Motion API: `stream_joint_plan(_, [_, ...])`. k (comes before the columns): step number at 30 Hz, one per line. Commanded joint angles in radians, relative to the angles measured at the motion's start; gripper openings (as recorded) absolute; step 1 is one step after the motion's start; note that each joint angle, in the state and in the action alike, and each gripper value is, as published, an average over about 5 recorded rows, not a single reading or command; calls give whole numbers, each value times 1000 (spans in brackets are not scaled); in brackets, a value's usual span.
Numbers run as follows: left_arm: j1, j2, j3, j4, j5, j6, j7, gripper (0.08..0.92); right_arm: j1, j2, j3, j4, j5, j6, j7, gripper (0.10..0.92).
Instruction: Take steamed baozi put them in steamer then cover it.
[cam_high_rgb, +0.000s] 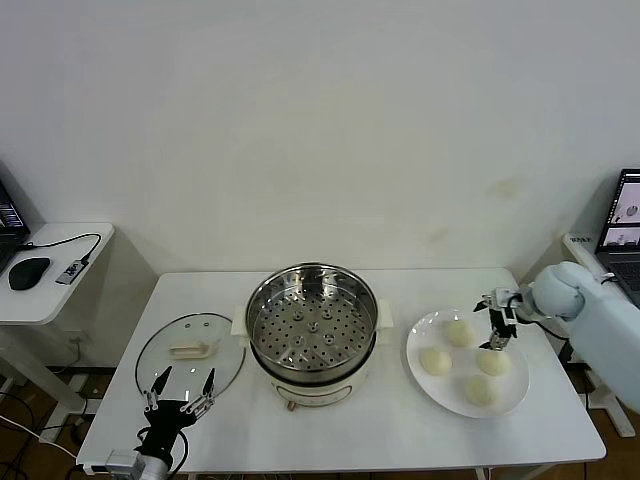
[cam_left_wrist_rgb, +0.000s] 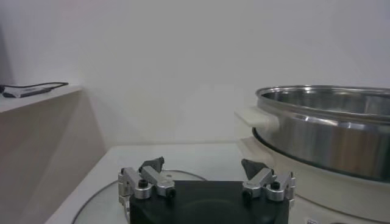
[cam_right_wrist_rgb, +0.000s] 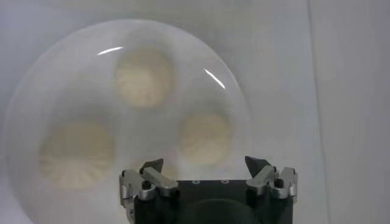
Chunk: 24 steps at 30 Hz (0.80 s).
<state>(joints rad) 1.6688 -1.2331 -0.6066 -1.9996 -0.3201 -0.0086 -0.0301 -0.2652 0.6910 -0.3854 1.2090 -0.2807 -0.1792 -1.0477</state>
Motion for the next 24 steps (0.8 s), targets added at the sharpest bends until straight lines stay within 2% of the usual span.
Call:
stream_joint_plan(1, [-2, 6, -7, 0, -8, 0, 1, 823, 59, 85, -72, -94, -34, -3, 21, 823])
stream_joint_plan(14, [-6, 6, -6, 3, -11, -1, 2, 823, 34, 113, -60, -147, -99, 1, 55, 818])
stream_joint_plan(24, [-3, 7, -10, -2, -18, 0, 0, 823, 24, 131, -62, -163, -112, 1, 78, 743])
